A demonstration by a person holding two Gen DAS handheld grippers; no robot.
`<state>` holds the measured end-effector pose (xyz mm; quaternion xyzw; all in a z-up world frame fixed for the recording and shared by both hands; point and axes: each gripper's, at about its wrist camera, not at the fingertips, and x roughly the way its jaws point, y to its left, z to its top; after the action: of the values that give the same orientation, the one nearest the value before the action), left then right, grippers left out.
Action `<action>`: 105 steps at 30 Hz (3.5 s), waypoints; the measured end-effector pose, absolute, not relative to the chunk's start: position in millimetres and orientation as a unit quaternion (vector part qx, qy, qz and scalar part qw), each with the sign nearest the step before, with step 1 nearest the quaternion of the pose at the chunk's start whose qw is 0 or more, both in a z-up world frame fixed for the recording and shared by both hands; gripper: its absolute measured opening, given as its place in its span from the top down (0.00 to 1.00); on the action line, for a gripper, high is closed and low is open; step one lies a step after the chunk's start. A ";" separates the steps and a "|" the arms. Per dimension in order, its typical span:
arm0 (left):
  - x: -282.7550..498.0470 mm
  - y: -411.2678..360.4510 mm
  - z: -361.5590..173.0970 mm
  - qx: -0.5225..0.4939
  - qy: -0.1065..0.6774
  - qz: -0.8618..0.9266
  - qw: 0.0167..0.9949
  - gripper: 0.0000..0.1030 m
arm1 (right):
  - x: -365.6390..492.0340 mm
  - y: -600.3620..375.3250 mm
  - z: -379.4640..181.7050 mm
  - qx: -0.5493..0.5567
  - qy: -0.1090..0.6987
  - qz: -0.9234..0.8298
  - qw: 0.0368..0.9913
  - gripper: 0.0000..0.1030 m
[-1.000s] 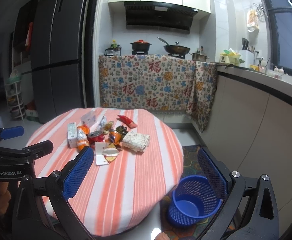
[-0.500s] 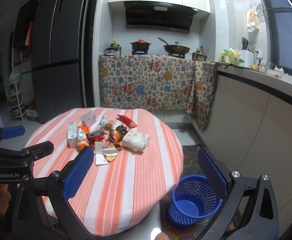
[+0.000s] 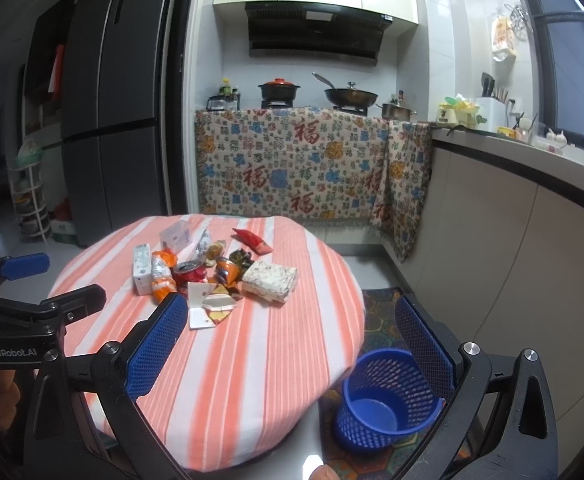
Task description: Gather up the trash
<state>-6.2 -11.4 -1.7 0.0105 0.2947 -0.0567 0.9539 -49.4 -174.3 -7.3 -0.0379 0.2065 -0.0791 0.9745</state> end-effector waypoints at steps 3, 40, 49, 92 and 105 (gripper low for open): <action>-4.6 -11.9 -4.9 0.014 0.296 -0.060 0.953 0.00 | -47.7 -175.8 -8.9 -0.036 0.209 -0.080 0.974 0.00; 158.3 -0.8 -144.6 0.022 0.419 -0.128 0.898 0.01 | 11.5 -227.8 -91.2 0.000 0.253 -0.075 0.965 0.00; 200.9 0.3 -152.3 0.017 0.426 -0.157 0.891 0.15 | 14.8 -234.8 -102.8 0.008 0.265 -0.068 0.962 0.00; 129.8 25.8 -157.1 0.024 0.426 -0.125 0.896 0.45 | 187.4 -250.4 -166.8 -0.057 0.414 0.120 0.901 0.00; 127.3 20.8 -153.2 0.020 0.442 -0.154 0.883 0.75 | 276.8 -218.9 -163.8 -0.185 0.461 0.237 0.835 0.01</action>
<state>127.3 20.9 -153.2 0.0202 0.4419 -0.1543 0.8834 276.8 -218.9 -163.8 -0.1852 0.4609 0.2370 0.8349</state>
